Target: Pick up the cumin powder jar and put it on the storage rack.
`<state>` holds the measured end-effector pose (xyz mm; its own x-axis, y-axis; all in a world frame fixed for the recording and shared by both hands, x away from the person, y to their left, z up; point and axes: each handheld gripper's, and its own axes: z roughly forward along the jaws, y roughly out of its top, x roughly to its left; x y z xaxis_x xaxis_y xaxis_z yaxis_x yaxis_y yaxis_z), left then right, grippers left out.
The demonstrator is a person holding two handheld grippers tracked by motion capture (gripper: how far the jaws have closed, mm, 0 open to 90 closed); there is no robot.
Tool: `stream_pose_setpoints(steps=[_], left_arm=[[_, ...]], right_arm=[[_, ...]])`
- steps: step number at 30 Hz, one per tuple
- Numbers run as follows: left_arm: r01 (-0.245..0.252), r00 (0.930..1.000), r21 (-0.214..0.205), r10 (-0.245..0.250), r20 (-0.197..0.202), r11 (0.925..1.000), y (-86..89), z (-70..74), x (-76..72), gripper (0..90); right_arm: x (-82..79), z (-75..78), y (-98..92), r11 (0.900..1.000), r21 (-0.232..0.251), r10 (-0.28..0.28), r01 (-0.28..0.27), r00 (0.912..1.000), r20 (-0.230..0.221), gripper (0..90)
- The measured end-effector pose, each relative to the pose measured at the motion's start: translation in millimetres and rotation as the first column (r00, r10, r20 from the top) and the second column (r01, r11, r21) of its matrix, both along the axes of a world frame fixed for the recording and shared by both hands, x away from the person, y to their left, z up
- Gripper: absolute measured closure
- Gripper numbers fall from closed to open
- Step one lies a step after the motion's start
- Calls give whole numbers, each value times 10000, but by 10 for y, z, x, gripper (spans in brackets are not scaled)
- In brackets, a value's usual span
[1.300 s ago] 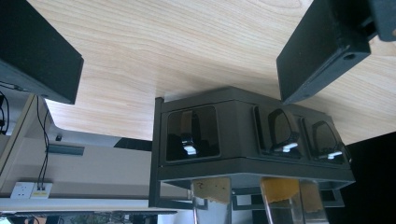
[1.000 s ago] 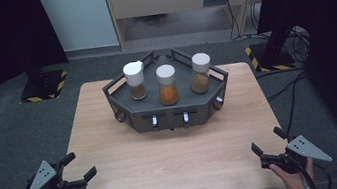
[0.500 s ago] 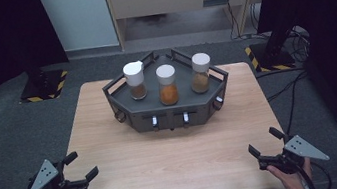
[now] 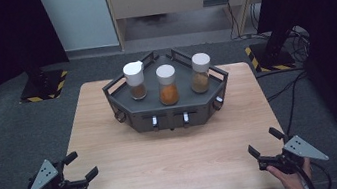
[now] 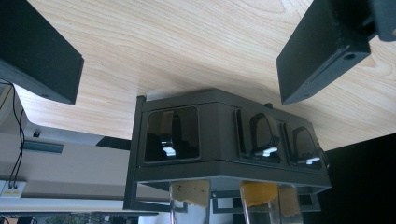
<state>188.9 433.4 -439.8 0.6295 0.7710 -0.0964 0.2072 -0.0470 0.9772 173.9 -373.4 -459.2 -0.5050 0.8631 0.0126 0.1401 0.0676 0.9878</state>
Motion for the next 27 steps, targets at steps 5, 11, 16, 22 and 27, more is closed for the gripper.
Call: stream_pose_setpoints(steps=[5,11,16,22,27], left_arm=[[0,10000,-23,0,32,10000,-1,-3,-5,0],[-9,10000,-35,10,43,10000,2,-4,-11,0],[6,10000,5,-6,57,10000,2,-2,-11,0],[-41,10000,-25,41,89,10000,2,-6,-20,0],[-69,9999,-19,69,110,10000,1,-7,-25,0]], right_arm=[[-7,3,6,10000,3,-8,8,10000,13,11],[-5,0,2,10000,24,-27,27,10000,-1,11],[-8,0,6,10000,13,-56,56,10000,2,11],[-9,4,11,10000,1,-68,68,10000,-12,11],[-9,3,13,10000,4,-90,90,10000,-23,13]])
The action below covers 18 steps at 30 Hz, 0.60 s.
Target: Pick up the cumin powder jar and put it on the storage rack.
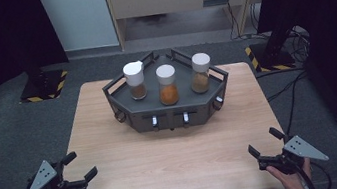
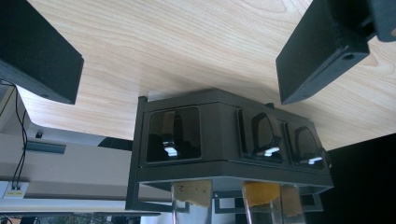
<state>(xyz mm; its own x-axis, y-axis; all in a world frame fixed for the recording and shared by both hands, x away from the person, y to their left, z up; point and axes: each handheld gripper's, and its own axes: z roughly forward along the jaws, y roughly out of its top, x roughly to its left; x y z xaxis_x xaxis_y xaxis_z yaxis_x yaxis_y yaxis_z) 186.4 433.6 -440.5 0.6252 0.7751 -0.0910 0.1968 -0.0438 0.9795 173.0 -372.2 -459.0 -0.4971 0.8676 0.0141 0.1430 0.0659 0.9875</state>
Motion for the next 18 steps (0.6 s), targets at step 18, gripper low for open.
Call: stream_pose_setpoints(steps=[18], left_arm=[[-21,10000,27,21,-40,10000,-10,1,7,0]], right_arm=[[1,-2,3,10000,12,-54,54,10000,-21,13]])
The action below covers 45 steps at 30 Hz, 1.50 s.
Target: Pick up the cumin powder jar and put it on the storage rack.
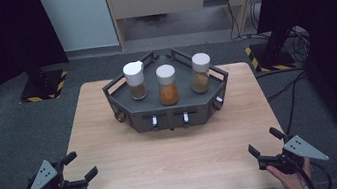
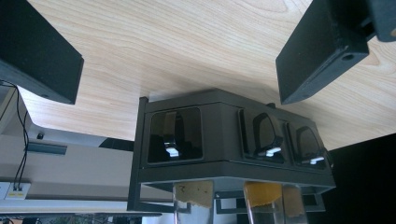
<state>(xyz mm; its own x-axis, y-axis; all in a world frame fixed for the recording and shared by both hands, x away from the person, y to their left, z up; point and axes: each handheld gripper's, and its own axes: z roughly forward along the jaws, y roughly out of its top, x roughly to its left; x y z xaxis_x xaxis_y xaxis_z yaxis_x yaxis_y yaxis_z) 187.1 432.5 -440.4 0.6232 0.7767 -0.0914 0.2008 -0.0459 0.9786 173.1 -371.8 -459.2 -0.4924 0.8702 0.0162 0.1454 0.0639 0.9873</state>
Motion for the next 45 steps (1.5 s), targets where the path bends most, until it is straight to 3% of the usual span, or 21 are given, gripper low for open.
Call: stream_pose_setpoints(steps=[45], left_arm=[[81,10000,43,-81,-30,10000,10,6,-1,0]], right_arm=[[-2,6,-8,10000,-32,85,-85,10000,-38,17]])
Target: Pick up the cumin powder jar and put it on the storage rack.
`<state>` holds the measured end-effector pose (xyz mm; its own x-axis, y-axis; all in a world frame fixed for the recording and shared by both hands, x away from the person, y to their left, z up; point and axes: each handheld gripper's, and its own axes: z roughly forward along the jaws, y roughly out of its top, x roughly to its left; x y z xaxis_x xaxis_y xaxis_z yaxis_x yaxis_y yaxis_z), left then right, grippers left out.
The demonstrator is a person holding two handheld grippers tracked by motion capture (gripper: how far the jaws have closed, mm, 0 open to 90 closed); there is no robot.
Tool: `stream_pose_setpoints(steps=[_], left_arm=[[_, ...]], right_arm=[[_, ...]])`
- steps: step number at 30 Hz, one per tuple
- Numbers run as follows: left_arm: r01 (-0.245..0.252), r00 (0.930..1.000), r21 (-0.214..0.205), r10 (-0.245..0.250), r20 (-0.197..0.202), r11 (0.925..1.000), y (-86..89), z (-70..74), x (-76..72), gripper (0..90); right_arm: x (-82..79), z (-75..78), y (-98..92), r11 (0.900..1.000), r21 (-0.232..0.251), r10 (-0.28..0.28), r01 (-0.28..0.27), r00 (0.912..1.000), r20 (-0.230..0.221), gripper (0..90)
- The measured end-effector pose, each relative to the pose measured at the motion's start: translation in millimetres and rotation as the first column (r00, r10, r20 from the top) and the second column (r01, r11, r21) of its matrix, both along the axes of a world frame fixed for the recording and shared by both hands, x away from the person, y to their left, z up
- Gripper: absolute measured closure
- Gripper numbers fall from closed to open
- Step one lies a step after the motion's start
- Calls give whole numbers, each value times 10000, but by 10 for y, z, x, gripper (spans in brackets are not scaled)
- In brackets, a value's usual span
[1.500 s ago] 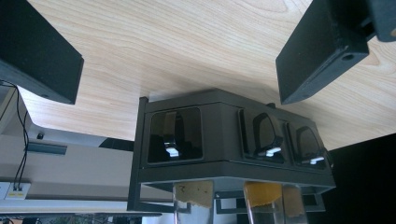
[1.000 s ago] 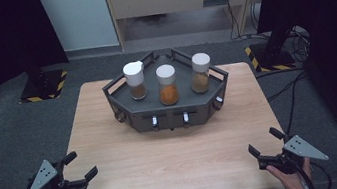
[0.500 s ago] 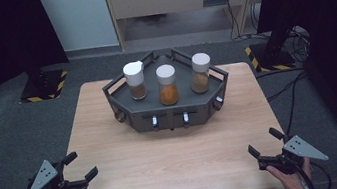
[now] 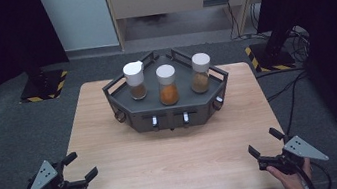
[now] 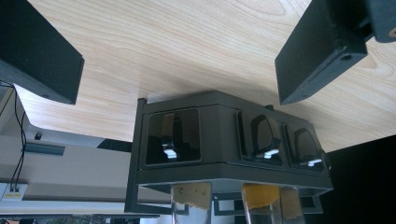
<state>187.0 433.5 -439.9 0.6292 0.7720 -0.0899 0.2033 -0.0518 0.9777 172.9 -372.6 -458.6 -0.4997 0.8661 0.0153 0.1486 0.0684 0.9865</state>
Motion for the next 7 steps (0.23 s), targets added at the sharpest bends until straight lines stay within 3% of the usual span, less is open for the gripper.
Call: stream_pose_setpoints(steps=[7], left_arm=[[4,10000,1,-4,-6,10000,1,1,2,0]], right_arm=[[-1,-1,0,10000,4,-22,22,10000,10,17]])
